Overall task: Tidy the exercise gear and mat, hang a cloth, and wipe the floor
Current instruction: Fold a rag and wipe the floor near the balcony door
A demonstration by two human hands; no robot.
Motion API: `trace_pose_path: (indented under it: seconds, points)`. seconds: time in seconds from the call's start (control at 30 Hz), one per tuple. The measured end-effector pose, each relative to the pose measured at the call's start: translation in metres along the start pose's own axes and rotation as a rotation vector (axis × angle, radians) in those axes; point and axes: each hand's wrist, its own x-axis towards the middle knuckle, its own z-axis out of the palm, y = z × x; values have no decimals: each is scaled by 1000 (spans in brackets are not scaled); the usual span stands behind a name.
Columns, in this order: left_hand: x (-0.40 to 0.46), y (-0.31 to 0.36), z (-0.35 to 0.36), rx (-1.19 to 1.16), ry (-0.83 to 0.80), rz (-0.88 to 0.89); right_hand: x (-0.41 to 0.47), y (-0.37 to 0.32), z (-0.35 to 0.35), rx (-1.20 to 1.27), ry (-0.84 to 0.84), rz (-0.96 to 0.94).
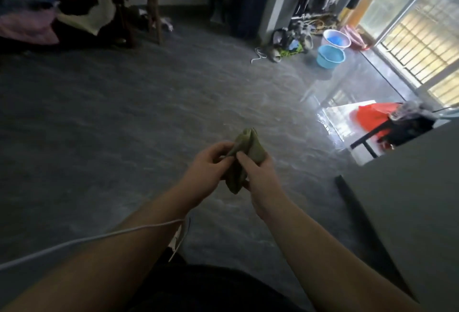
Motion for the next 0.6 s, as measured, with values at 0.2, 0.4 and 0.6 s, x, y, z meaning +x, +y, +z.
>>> trace_pose_path:
  seconds: [0.2, 0.4, 0.6]
  points:
    - [85, 14, -73, -168, 24, -134, 72, -29, 55, 206, 206, 56]
    - [175, 35, -129, -276, -82, -318, 146, -61, 82, 533, 289, 73]
    - [252, 42, -117, -372, -118, -511, 181, -92, 41, 776, 325, -2]
